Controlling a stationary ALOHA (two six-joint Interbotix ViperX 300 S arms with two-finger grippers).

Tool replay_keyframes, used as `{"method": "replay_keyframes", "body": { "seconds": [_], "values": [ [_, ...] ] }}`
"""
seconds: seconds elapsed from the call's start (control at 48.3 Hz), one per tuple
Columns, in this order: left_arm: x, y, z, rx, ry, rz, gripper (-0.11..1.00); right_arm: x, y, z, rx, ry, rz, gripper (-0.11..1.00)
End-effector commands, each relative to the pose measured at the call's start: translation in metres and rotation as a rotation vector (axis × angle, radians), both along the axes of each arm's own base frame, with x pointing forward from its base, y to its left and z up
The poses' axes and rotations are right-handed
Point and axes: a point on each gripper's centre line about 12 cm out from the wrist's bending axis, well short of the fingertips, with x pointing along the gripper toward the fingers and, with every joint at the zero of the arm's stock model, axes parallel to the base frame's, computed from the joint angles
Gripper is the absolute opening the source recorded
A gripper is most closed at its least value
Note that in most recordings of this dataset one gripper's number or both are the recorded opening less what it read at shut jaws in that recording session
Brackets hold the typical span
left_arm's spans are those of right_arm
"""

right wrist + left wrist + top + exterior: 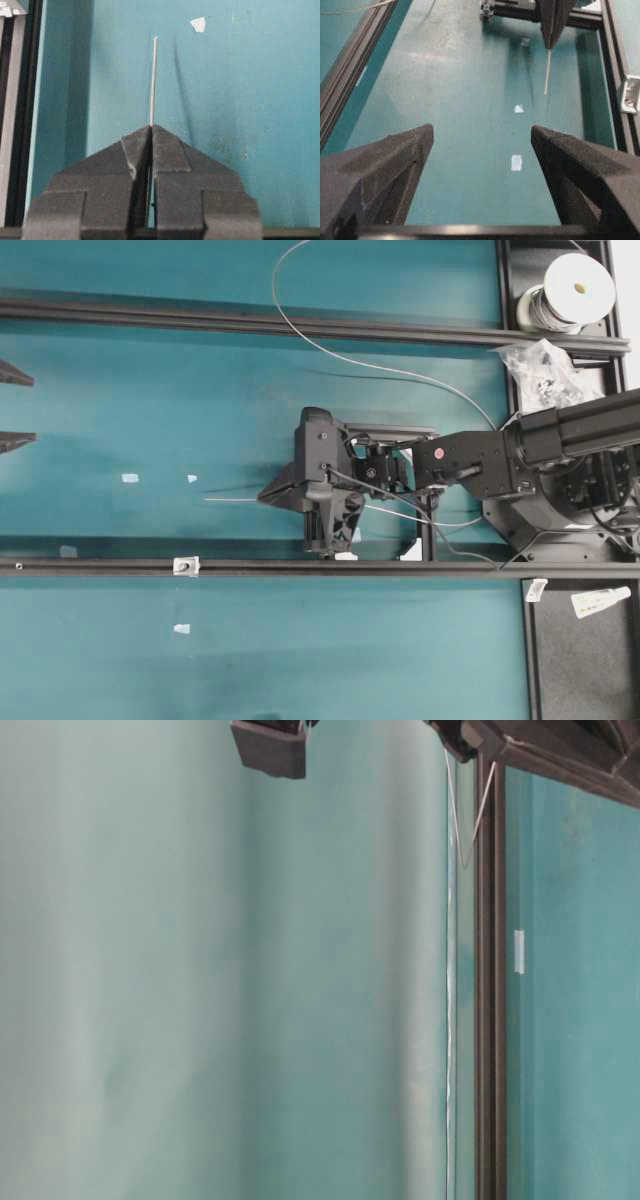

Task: Insert the wire through the hole in the metal fitting.
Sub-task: 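Lower the right gripper and close it on the wire near its tip, then lift the wire and carry it toward the white bracket on the lower rail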

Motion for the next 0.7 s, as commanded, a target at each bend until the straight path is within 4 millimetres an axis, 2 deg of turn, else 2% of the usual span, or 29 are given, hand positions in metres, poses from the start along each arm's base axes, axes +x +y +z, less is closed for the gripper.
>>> {"method": "replay_keyframes", "body": {
  "seconds": [0.0,0.248,0.683],
  "values": [
    [0.002,0.002,0.003,0.000,-0.012,0.007,0.65,0.006,0.001,0.016,-0.006,-0.048,0.010,-0.01],
    [0.001,0.003,0.003,0.000,-0.012,0.013,0.65,0.003,0.001,0.043,-0.048,-0.068,0.044,-0.01],
    [0.003,0.004,0.006,-0.003,-0.020,0.017,0.66,-0.011,-0.006,0.080,-0.097,-0.050,0.062,-0.01]
  ]
}}
